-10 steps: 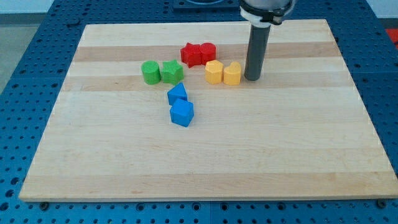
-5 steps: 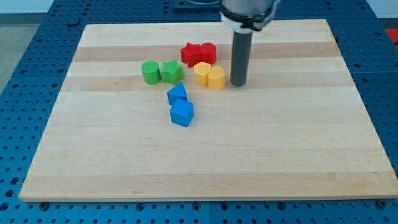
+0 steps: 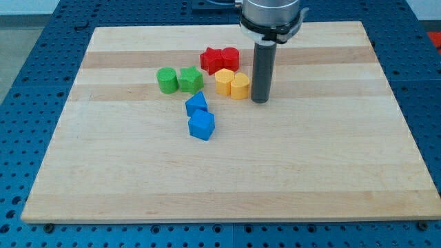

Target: Push the yellow heart along with yellow hexagon towards left

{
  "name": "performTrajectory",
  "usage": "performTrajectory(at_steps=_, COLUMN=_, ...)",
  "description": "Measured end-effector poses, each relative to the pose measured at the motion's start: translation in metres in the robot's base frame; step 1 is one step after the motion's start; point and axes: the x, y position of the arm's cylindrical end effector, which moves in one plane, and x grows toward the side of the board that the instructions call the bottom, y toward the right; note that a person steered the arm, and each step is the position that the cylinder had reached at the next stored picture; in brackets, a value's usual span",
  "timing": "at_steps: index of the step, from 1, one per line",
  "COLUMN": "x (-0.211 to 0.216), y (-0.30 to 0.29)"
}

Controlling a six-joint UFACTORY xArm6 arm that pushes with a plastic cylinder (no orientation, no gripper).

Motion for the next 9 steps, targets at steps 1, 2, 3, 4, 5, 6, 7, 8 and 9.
performTrajectory(at_steps=1, x=0.000, y=-0.017)
performTrajectory(at_steps=2, x=0.000, y=-0.024)
performTrajectory(at_steps=3, x=-0.002, y=-0.026)
performTrajectory(at_steps=4, x=-0.009, y=-0.026)
performTrajectory(at_steps=5, x=-0.012, y=-0.029)
performTrajectory(at_steps=6, x=-0.010, y=-0.027)
performTrajectory(at_steps=7, x=-0.009, y=-0.002)
performTrajectory(at_steps=8, x=-0.023, y=0.020)
performTrajectory(at_steps=9, x=-0.038, y=0.020)
